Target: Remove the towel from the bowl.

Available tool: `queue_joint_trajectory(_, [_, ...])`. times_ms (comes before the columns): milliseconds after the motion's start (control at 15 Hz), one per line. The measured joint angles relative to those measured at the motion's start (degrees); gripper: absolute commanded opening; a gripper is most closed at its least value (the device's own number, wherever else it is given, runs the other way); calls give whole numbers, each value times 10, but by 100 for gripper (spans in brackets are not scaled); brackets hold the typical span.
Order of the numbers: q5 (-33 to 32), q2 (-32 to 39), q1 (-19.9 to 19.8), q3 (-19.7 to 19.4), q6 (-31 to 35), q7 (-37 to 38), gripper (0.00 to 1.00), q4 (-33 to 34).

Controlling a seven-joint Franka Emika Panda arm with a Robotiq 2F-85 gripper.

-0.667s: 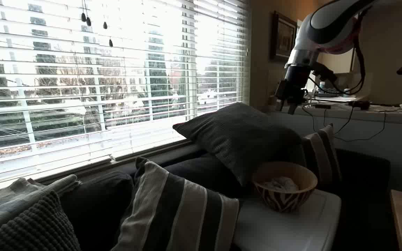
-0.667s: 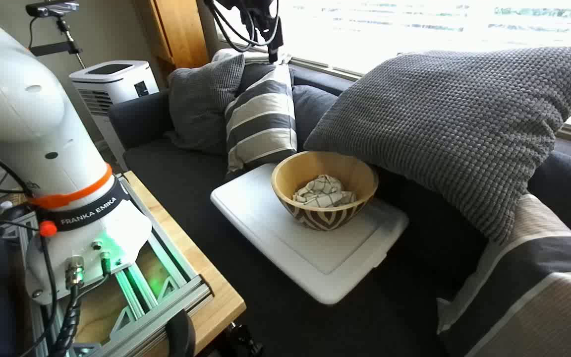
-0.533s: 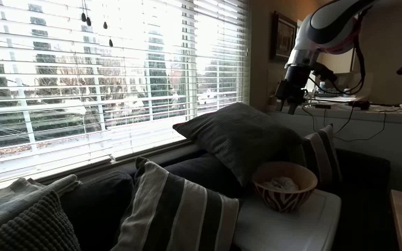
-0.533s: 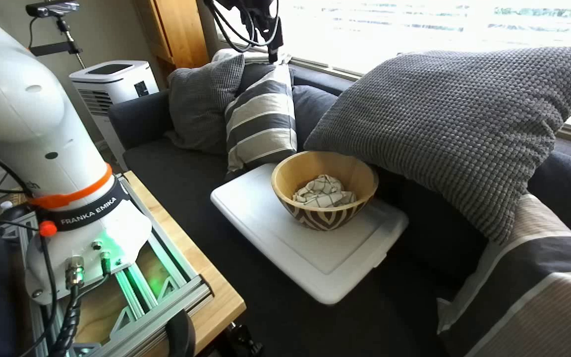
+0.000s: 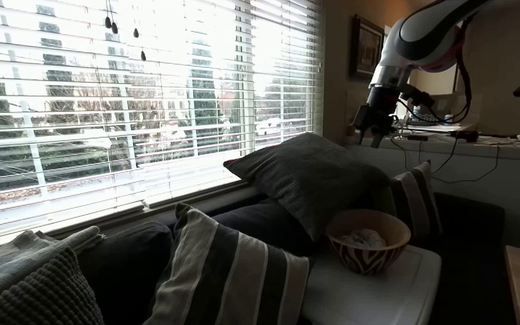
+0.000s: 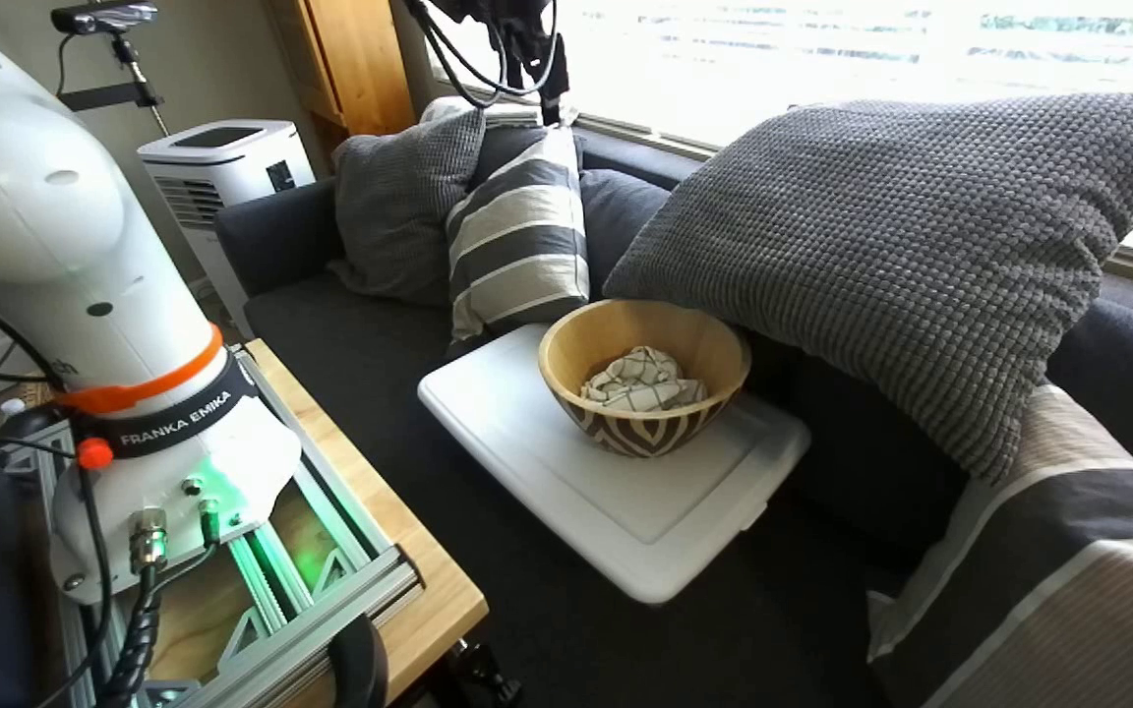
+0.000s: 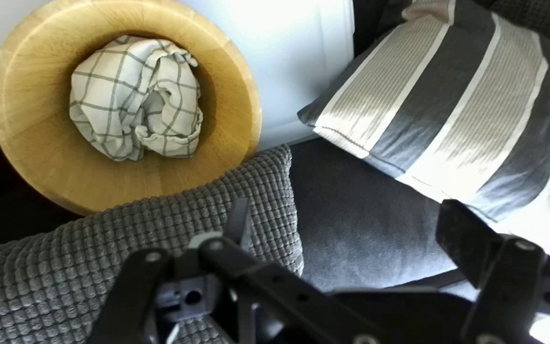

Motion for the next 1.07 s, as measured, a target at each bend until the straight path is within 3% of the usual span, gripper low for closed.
queue_joint_trajectory(333, [-101, 103, -52, 35, 100, 125, 100, -4])
queue_joint_trajectory(600, [-190, 208, -71, 38, 155, 219, 100, 0])
queue_joint_trajectory(867, [-268, 306, -66, 18, 191, 304, 100, 19])
queue_joint_trajectory(1067, [-267, 374, -50, -7, 213, 311, 100, 40])
